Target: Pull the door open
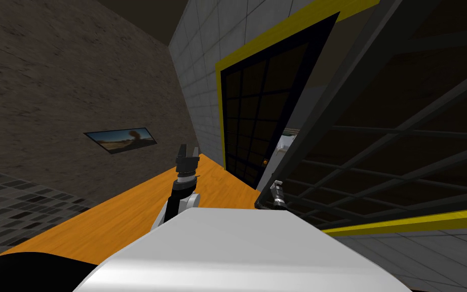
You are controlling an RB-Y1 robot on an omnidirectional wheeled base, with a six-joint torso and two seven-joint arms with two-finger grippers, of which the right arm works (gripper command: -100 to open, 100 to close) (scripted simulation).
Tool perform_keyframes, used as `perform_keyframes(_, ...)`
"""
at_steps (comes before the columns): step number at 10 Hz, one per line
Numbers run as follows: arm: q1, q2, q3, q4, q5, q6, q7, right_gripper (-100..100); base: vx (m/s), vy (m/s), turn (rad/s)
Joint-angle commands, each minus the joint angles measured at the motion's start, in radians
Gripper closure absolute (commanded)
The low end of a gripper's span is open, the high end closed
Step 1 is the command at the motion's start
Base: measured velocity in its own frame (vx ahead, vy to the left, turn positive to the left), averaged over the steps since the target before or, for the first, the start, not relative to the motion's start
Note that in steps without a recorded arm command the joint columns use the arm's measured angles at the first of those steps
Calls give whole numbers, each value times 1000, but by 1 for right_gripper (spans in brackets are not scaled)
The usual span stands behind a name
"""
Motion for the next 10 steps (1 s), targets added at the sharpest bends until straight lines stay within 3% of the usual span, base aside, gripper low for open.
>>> perform_keyframes(1,3,-19,0,11,-36,-3,-50,100,-45,-31,75)
perform_keyframes(2,-15,-3,14,14,-31,-7,-62,-100,-54,-8,88)
perform_keyframes(10,-28,-1,56,14,-113,-4,-268,-100,-67,-18,36)
